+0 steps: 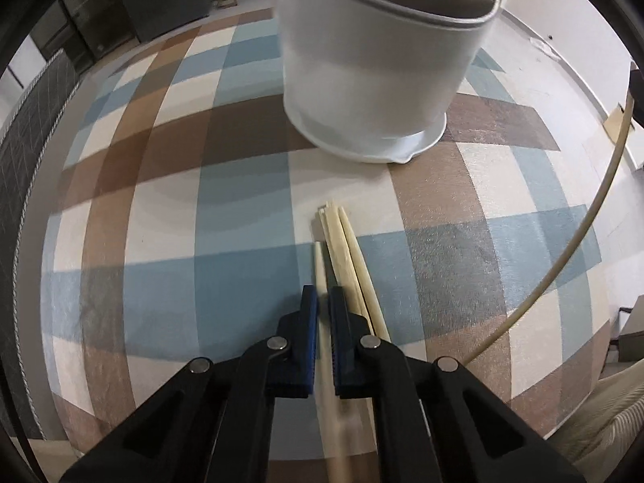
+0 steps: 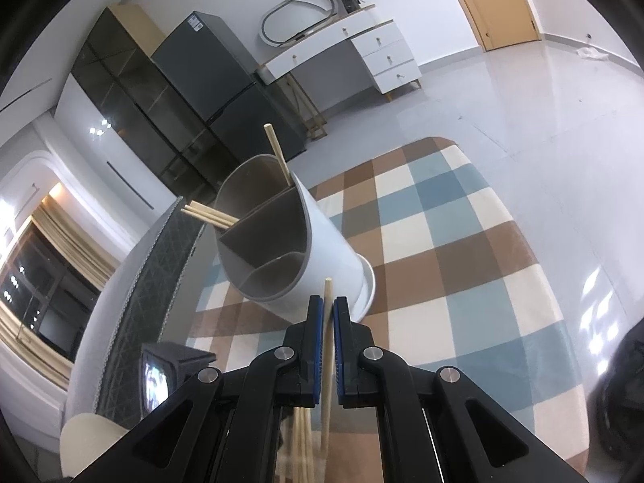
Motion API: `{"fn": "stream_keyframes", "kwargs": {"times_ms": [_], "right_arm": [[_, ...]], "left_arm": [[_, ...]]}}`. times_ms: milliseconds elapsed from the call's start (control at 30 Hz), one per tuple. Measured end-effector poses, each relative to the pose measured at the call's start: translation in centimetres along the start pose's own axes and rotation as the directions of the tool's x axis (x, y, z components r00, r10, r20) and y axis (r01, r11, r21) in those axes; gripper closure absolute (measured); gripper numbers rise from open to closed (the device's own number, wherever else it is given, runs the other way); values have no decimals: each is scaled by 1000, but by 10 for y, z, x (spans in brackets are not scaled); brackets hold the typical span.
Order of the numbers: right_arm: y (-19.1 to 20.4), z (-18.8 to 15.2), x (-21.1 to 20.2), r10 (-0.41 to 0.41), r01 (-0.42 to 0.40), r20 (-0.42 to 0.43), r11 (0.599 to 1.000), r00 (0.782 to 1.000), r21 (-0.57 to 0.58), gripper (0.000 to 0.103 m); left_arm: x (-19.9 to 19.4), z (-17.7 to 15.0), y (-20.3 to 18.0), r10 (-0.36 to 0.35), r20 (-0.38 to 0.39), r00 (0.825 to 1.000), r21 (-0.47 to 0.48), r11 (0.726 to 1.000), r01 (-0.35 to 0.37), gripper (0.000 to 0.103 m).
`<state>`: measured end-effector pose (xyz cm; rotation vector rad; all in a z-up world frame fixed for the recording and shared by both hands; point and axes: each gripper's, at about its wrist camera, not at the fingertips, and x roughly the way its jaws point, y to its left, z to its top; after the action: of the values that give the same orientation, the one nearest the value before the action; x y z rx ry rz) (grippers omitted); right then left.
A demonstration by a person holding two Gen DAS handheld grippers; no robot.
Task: Organize utensils
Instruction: 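Pinch another chopstick with the left gripper while the right gripper holds its chopstick, then lift both held chopsticks and carry them above the utensil holder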
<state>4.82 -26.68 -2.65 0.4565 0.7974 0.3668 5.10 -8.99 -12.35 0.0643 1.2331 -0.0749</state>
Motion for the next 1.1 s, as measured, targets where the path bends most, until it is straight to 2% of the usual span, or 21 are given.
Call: {"fn": "stream_keyframes", "kwargs": {"times_ms": [100, 267, 433, 600, 933, 1100], "right_arm": [[-1, -2, -2, -7, 7, -3, 1000, 1000, -2, 99], [5, -10, -9, -13, 13, 2, 1000, 1000, -14, 99], [20, -18, -17, -26, 27, 22, 998, 999, -58, 99], [39, -30, -27, -47, 53, 56, 991, 997, -126, 99], [65, -43, -36, -78, 99, 101, 969, 992, -226, 99], [71, -43, -37, -85, 111, 113, 961, 990, -253, 99]], "left_arm": [[-2, 3, 2, -37, 18, 999, -25, 999, 37, 102], [-32, 3, 30, -78, 141, 987, -64, 994, 88, 102], [-74, -5, 51, -119, 291, 949, -115, 981, 158, 102], [-104, -11, 57, -142, 379, 914, -114, 973, 199, 102], [-118, -17, 67, -193, 407, 893, -80, 966, 246, 102], [-126, -19, 67, -209, 404, 890, -58, 966, 253, 102]]}}
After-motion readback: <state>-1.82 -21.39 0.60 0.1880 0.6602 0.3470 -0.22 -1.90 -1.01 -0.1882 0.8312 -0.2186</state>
